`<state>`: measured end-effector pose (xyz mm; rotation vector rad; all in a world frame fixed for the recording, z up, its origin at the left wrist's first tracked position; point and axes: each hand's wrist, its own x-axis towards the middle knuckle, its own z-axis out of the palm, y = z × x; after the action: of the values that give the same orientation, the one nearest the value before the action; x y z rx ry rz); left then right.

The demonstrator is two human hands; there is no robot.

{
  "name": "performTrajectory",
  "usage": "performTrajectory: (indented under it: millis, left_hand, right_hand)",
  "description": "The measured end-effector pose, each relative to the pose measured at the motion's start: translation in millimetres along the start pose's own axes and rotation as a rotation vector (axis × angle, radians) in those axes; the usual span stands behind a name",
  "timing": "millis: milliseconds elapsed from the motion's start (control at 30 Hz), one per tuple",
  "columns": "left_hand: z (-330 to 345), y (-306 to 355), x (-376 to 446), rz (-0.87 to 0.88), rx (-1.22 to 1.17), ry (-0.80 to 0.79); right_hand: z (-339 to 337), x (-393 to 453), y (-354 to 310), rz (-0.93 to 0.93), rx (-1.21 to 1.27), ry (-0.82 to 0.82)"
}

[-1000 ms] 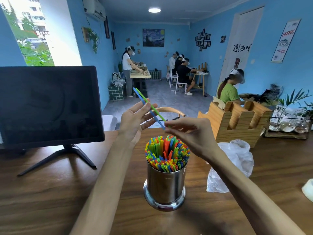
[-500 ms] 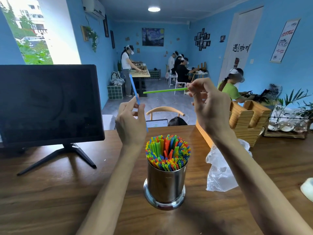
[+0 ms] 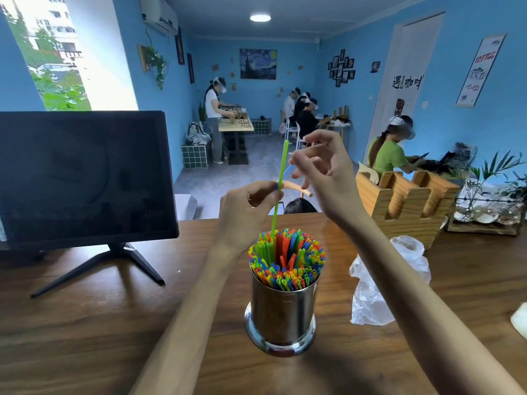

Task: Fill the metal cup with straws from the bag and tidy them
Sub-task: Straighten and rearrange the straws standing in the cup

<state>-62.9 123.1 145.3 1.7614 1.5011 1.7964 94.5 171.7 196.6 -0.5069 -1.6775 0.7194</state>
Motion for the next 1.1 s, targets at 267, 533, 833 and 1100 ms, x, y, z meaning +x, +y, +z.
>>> performTrajectory:
  millis: [267,533,833,1100]
  left_hand:
    - [4.3,-1.6,-3.4,-0.129,-0.44,0.005]
    - [13.9,7.8,-6.7,-0.241,-0.841,-0.045]
    - [6.5,-12.1,-26.3,-0.257,-0.076,-0.317]
    - [-21.4,-24.1,-21.0,-0.322,0.325,-0.598]
  right_hand:
    - [-14.3,-5.0,72.6,0.395,-0.441,-0.427]
    - [-16.2,-11.9,84.3,0.458,-0.572,-0.667]
    - [-17.0,-10.0,80.3,0.452,-0.487,-0.727]
    - [-23.6,1.7,66.4,0.326,-0.424,-0.578]
